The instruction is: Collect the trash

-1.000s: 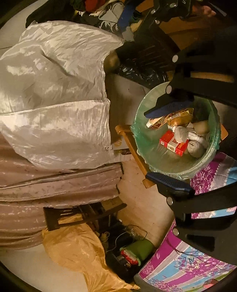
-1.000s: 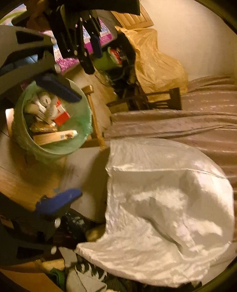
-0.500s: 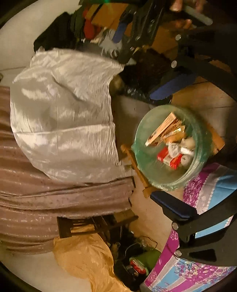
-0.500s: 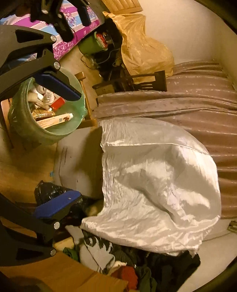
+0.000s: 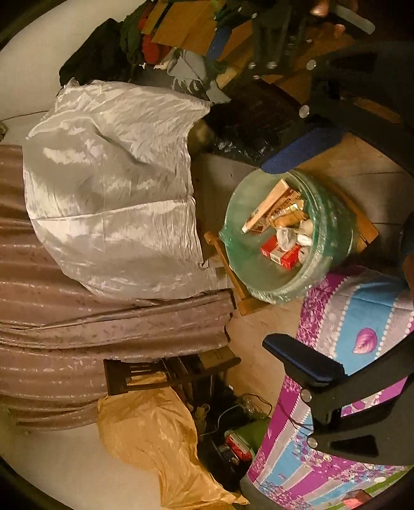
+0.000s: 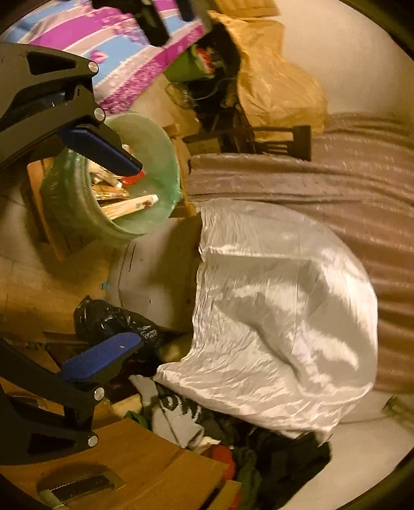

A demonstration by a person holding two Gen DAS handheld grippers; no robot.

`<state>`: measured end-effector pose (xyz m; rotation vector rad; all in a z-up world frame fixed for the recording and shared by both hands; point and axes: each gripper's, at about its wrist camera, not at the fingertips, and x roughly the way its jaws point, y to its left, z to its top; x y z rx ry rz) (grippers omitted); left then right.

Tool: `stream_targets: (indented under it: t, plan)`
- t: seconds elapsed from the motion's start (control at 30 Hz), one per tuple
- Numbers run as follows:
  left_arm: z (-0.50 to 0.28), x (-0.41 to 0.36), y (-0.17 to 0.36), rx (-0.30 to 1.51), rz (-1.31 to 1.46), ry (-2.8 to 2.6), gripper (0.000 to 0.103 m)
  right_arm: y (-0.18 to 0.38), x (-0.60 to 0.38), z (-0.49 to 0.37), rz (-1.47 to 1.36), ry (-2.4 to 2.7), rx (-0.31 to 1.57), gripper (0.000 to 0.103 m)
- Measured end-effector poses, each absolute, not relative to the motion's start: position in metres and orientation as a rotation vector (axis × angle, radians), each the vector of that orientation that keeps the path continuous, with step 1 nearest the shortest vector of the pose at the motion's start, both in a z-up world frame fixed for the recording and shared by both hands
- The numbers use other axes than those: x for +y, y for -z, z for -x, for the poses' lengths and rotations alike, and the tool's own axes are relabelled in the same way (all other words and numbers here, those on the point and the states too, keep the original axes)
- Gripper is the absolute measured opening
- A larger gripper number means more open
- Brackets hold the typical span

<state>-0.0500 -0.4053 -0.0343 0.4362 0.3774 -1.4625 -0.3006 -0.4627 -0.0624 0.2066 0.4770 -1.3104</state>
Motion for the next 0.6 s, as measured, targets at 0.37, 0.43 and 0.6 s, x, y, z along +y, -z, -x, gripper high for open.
stream_targets:
  t: [0.37, 0.43, 0.6]
  plan:
    - [0.047, -0.406, 0.034, 0.406, -0.43, 1.468, 0.097, 0.069, -0.458, 0.292, -0.181, 1.379, 0.507, 0.098]
    - [0.05, -0.407, 0.034, 0.401, -0.437, 1.471, 0.097, 0.071, -0.461, 0.295, -0.197, 1.387, 0.512, 0.098]
    - [0.05, -0.407, 0.037, 0.413, -0.445, 1.466, 0.097, 0.071, -0.466, 0.299, -0.222, 1.383, 0.503, 0.098]
